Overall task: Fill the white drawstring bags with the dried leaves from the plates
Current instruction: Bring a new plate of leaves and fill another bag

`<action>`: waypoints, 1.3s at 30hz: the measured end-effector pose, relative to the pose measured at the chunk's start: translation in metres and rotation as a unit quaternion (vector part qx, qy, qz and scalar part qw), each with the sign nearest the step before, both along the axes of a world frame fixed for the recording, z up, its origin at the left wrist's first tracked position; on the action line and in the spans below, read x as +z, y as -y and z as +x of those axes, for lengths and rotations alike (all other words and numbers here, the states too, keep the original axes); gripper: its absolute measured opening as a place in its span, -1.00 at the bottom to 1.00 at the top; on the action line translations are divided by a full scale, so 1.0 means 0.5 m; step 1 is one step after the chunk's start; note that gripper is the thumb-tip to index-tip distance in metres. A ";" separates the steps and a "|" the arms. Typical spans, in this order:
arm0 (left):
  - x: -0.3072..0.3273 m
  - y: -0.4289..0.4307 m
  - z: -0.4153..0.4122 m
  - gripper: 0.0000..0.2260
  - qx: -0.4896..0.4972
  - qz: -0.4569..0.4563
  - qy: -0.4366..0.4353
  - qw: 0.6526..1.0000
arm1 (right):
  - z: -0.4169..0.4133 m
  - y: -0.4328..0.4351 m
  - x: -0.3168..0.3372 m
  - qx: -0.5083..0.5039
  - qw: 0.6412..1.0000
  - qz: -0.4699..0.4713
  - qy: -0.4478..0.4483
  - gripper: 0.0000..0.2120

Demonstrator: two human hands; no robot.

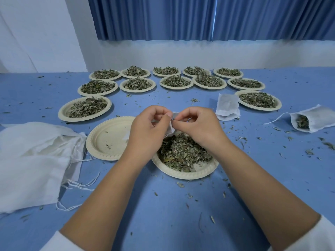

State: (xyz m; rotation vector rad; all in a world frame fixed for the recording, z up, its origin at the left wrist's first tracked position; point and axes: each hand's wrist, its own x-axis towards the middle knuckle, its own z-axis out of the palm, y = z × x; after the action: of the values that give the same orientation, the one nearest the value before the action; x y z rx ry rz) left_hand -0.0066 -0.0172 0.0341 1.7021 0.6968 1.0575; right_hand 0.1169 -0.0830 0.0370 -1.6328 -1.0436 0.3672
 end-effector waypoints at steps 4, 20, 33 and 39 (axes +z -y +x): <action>0.003 0.003 -0.002 -0.91 -0.030 -0.001 -0.004 1.000 | 0.009 -0.003 0.001 -0.005 0.993 -0.036 -0.109 -0.68; 0.002 -0.004 -0.002 -0.90 -0.005 -0.014 0.027 1.000 | 0.024 0.001 0.013 0.107 0.962 -0.053 -0.247 -0.81; 0.003 0.018 0.000 -0.93 -0.120 -0.013 -0.023 0.992 | 0.001 -0.007 -0.017 0.045 0.994 -0.060 -0.076 -0.79; -0.005 -0.004 0.002 -0.94 -0.015 0.023 -0.013 1.000 | 0.004 0.003 0.004 0.119 0.990 -0.041 -0.070 -0.91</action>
State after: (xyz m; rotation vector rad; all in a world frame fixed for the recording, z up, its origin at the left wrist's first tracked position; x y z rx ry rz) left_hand -0.0057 -0.0152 0.0315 1.7628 0.6651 1.0387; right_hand 0.1187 -0.0846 0.0391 -1.5322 -1.1312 0.6824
